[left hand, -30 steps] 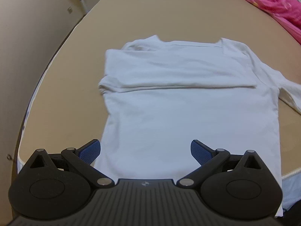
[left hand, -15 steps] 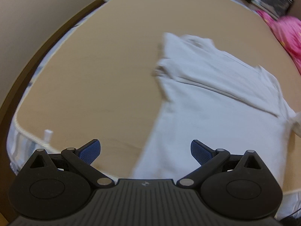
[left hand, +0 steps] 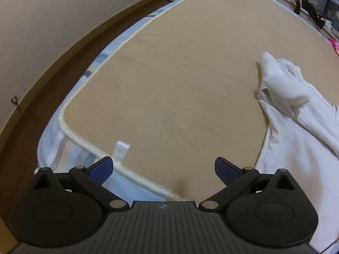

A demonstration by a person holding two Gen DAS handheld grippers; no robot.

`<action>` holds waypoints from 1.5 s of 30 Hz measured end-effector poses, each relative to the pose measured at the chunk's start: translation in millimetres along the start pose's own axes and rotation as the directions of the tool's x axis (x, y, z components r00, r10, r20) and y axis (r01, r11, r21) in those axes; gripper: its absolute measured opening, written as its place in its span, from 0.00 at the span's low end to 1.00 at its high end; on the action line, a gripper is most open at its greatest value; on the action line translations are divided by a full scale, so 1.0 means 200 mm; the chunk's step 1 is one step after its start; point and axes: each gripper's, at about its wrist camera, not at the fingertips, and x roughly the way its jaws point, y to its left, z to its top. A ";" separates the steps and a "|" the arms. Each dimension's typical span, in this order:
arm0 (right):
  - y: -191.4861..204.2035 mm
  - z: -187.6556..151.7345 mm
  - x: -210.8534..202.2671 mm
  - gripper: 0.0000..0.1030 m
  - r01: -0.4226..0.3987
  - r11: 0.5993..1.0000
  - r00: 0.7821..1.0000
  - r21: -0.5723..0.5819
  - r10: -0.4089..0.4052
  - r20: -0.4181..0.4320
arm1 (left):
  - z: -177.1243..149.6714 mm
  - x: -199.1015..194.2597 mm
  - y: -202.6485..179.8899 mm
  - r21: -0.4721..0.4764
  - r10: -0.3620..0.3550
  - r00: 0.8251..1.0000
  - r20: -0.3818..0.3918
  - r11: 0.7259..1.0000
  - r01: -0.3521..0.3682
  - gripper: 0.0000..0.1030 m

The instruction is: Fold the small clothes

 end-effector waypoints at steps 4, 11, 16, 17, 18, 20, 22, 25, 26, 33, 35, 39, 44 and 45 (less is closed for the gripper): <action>-0.39 -0.18 -0.24 0.44 0.215 0.975 0.975 -0.052 -0.212 0.063 | 0.06 0.03 -0.17 0.068 -0.017 0.999 0.032 0.998 0.014 0.99; -0.90 -0.28 -0.50 0.47 0.400 0.916 0.910 0.044 -0.402 0.100 | 0.23 0.08 -0.48 0.141 -0.130 0.991 0.040 0.982 0.123 0.99; -1.01 -0.21 -0.46 0.46 0.411 0.907 0.889 0.092 -0.421 0.181 | 0.40 0.20 -0.64 0.137 -0.177 0.984 -0.012 0.975 0.177 0.99; -1.03 -0.19 -0.43 0.46 0.417 0.903 0.883 0.101 -0.429 0.191 | 0.42 0.23 -0.67 0.141 -0.187 0.982 -0.026 0.972 0.189 0.99; -1.06 -0.16 -0.39 0.46 0.426 0.898 0.878 0.110 -0.439 0.192 | 0.46 0.27 -0.70 0.145 -0.197 0.979 -0.051 0.969 0.202 0.99; -1.10 -0.11 -0.31 0.46 0.436 0.892 0.875 0.120 -0.451 0.173 | 0.51 0.37 -0.76 0.145 -0.206 0.973 -0.102 0.965 0.219 0.99; -1.15 -0.08 -0.18 0.49 0.445 0.888 0.877 0.116 -0.458 0.142 | 0.56 0.48 -0.81 0.130 -0.232 0.956 -0.179 0.958 0.257 0.99; -1.18 -0.02 -0.02 0.56 0.471 0.875 0.870 0.110 -0.482 0.106 | 0.64 0.63 -0.85 0.032 -0.298 0.915 -0.272 0.947 0.318 0.99; -1.20 -0.01 0.01 0.57 0.478 0.870 0.866 0.116 -0.490 0.104 | 0.67 0.65 -0.86 -0.007 -0.323 0.907 -0.270 0.943 0.334 0.99; -1.24 0.03 -0.02 0.03 0.440 0.898 0.882 0.022 -0.436 0.180 | 0.83 0.57 -0.94 0.100 -0.297 0.935 -0.192 0.942 0.320 0.10; -1.31 0.04 -0.10 0.00 0.416 0.906 0.884 0.073 -0.422 0.203 | 0.88 0.52 -0.96 0.162 -0.279 0.951 -0.133 0.941 0.298 0.05; -1.56 0.05 -0.14 0.00 0.462 0.866 0.855 0.191 -0.492 0.164 | 1.02 0.51 -1.02 0.234 -0.204 0.978 -0.053 0.949 0.211 0.06; -1.55 0.01 -0.20 0.19 0.333 0.911 0.908 0.242 -0.379 0.179 | 1.02 0.57 -1.09 0.302 -0.148 0.988 -0.046 0.940 0.155 0.47; -1.51 0.02 -0.21 0.29 0.317 0.921 0.912 0.225 -0.361 0.193 | 1.01 0.60 -1.09 0.317 -0.119 0.991 -0.052 0.939 0.130 0.65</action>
